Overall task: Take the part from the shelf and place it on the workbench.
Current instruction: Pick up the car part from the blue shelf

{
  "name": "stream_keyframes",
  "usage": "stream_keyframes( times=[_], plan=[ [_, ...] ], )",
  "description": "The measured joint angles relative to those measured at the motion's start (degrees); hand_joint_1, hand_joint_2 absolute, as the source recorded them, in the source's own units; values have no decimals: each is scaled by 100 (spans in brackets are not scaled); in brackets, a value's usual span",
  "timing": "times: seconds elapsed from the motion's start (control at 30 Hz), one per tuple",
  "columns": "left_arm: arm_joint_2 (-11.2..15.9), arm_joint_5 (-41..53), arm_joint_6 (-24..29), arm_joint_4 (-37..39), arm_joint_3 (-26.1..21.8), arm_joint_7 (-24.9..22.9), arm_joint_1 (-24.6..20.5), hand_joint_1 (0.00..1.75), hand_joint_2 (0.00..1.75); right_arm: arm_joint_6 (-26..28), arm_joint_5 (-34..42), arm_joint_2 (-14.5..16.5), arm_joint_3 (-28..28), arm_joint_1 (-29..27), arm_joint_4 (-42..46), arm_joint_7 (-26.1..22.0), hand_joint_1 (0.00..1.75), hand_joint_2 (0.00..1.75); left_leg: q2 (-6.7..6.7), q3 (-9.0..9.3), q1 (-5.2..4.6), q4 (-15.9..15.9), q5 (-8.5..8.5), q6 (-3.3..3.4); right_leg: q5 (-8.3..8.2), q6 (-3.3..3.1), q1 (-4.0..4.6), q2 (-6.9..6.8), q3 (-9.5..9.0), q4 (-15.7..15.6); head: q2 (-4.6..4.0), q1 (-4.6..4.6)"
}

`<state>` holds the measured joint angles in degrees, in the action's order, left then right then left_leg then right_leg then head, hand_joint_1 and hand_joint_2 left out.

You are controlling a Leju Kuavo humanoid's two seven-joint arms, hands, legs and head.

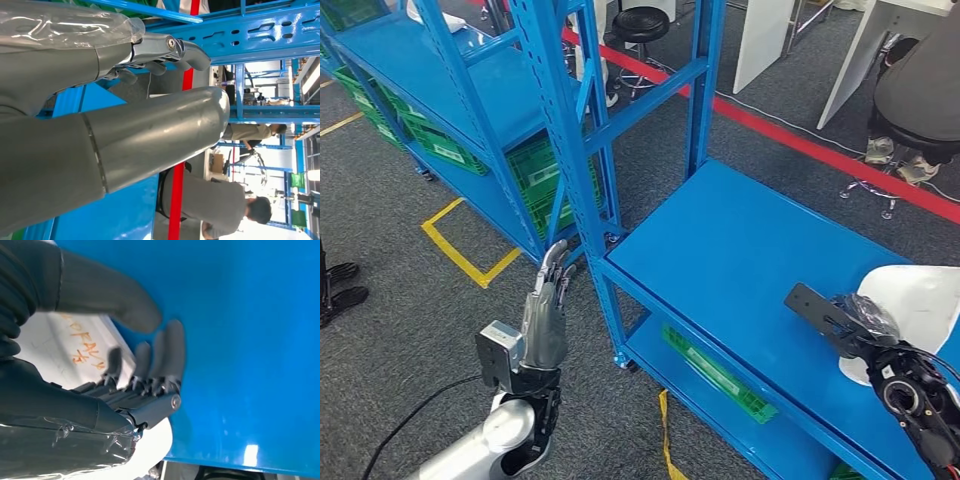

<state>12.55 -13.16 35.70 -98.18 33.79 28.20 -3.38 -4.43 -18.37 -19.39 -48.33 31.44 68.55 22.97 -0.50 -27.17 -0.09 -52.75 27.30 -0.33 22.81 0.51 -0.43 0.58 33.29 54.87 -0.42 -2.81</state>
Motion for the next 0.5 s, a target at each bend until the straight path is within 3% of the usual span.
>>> stream_keyframes(
  times=[0.5],
  plan=[
    [0,11,45,0,-20,12,4,0,0,25,38,2,-43,32,-1,-144,175,175,-1,-7,0,0,0,0,0,0,0,-1,1,0,0,1]
  ],
)
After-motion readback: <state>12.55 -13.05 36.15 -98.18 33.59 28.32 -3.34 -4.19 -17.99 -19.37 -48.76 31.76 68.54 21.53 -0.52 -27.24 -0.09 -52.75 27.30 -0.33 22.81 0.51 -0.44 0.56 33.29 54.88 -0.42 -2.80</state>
